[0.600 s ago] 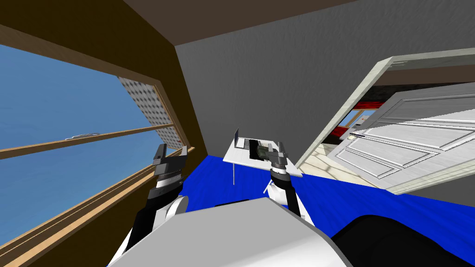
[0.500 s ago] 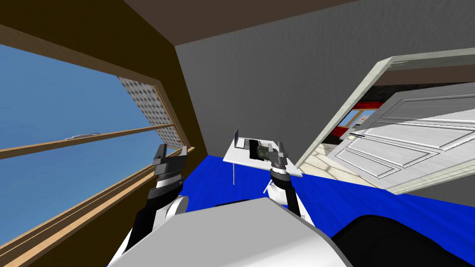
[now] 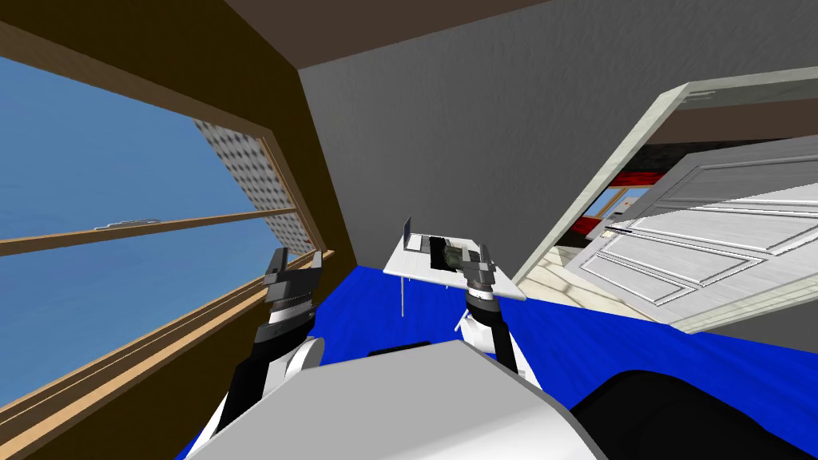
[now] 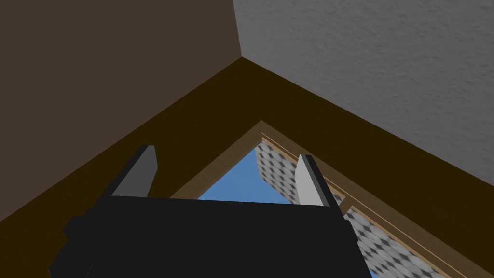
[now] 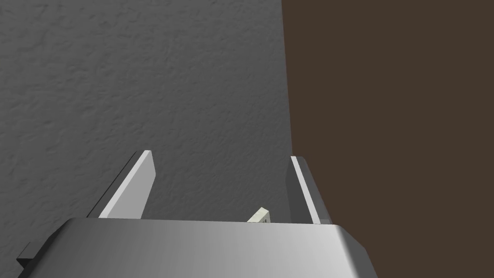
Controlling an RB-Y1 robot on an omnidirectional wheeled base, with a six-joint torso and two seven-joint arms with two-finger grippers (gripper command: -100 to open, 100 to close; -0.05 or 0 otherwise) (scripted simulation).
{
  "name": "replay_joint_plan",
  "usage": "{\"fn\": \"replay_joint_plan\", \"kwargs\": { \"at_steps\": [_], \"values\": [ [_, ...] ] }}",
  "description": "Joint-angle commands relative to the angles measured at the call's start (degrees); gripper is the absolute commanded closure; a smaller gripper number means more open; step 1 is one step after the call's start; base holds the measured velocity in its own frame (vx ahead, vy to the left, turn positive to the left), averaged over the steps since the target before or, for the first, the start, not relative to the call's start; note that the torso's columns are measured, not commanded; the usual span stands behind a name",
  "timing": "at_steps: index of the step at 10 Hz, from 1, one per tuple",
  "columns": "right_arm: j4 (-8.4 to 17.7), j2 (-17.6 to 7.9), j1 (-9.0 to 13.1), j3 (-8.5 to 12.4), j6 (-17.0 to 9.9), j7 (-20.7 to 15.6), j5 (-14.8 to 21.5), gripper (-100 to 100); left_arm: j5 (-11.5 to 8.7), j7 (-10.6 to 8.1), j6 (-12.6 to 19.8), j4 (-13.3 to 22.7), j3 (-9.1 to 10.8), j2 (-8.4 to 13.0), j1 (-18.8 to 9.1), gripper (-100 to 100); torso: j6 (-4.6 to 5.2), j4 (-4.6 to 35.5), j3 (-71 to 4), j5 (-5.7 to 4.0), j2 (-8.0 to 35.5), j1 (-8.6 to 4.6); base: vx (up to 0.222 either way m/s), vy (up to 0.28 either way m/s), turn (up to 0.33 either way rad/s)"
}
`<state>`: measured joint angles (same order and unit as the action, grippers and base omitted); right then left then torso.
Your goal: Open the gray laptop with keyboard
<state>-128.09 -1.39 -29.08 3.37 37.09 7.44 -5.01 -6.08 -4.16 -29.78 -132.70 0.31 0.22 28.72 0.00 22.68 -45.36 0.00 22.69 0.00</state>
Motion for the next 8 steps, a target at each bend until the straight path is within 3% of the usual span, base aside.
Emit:
{"fn": "replay_joint_plan", "kwargs": {
  "at_steps": [1, 3, 4, 5, 8],
  "values": [
    [0.0, 0.0, 0.0, 0.0, 0.0, 0.0, 0.0, 0, 0.0, 0.0, 0.0, 0.0, 0.0, 0.0, 0.0, 0, 0.0, 4.2, -8.5, 0.0, 4.2, 0.0, 0.0, 0.0, 0.0],
    [0.0, 0.0, 0.0, 0.0, 0.0, 0.0, 0.0, 0, 0.0, 0.0, 0.0, 0.0, 0.0, 0.0, 0.0, 0, 0.0, 12.7, -25.4, 0.0, 12.7, 0.0, 0.0, 0.0, 0.0],
    [0.3, -1.8, -0.1, 0.2, -0.2, -0.5, 0.7, -100, 0.0, 0.0, 0.0, 0.0, 0.0, 0.0, 0.0, 0, 0.0, 16.9, -33.8, 0.0, 16.9, 0.0, 0.028, 0.026, -0.009],
    [0.6, -3.2, -0.1, 0.5, -0.4, -0.9, 1.4, -100, 0.0, 0.0, 0.0, 0.0, 0.0, 0.0, 0.0, 0, 0.0, 18.8, -37.8, 0.02, 18.8, 0.08, 0.037, 0.073, -0.012],
    [1.7, -7.3, -0.4, 1.5, -1.2, -3.1, 4.8, -100, 0.0, 0.0, 0.0, 0.0, -0.01, 0.0, 0.0, 0, 0.0, 19.6, -39.3, 0.05, 19.5, 0.17, 0.066, 0.122, -0.019]
  ]
}}
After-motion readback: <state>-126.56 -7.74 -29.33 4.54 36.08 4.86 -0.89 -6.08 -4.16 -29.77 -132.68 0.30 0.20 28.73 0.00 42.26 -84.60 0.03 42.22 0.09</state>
